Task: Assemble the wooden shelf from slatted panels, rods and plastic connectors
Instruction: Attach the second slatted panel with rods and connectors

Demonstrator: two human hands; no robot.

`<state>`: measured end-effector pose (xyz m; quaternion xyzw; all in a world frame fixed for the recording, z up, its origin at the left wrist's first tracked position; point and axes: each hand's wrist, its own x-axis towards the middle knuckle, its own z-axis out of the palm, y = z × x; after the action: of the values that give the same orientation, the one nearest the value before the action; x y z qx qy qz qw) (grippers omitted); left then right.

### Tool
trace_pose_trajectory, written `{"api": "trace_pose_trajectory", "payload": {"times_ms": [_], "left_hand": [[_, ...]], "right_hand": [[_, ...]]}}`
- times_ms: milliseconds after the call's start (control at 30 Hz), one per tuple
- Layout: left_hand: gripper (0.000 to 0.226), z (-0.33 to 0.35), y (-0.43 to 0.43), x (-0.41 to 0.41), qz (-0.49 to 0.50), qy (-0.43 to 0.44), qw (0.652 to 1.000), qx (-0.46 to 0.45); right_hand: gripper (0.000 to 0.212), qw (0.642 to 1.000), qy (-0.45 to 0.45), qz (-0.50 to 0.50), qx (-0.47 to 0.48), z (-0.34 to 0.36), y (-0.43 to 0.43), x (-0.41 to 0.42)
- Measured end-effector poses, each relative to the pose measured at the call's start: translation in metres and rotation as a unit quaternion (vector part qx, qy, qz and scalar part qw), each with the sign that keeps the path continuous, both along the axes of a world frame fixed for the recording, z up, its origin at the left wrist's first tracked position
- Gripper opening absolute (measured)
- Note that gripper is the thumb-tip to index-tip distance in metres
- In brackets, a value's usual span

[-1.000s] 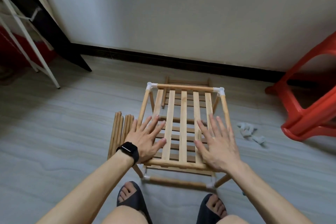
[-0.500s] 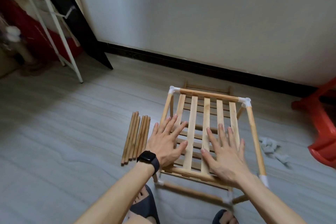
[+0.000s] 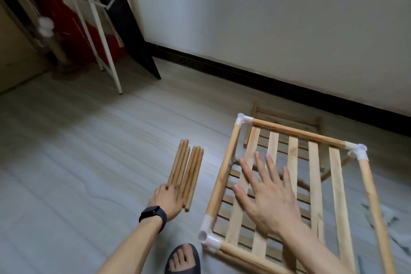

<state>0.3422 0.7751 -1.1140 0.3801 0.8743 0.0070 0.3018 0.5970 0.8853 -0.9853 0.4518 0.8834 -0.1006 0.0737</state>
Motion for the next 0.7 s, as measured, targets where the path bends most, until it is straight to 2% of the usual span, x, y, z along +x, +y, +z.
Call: {"api": "trace_pose_trajectory", "payload": {"times_ms": [233, 433, 500, 567, 633, 700], "left_hand": [[0.037, -0.053, 0.034, 0.034, -0.094, 0.117, 0.987, -0.048], [0.018, -0.053, 0.040, 0.046, -0.101, 0.108, 0.983, -0.113], [0.021, -0.048, 0.041, 0.044, -0.062, 0.057, 0.991, -0.100], [0.021, -0.032, 0.042, 0.041, -0.005, -0.052, 0.997, -0.049], [0.027, -0.008, 0.042, 0.033, 0.058, -0.188, 0.980, 0.007], [0.020, 0.025, 0.037, 0.021, 0.074, -0.242, 0.964, 0.079]], "right_hand": [[0.065, 1.000, 0.021, -0.005, 0.010, -0.002, 0.000, 0.000], [0.068, 1.000, 0.025, -0.007, 0.011, -0.002, -0.001, 0.000], [0.068, 0.999, 0.040, -0.012, 0.006, -0.003, -0.001, 0.000], [0.067, 0.999, 0.037, -0.008, 0.000, -0.002, 0.001, 0.000], [0.069, 0.999, 0.046, -0.005, 0.001, 0.000, 0.000, 0.002], [0.076, 0.997, 0.076, -0.013, -0.001, 0.002, -0.002, 0.003]]}}
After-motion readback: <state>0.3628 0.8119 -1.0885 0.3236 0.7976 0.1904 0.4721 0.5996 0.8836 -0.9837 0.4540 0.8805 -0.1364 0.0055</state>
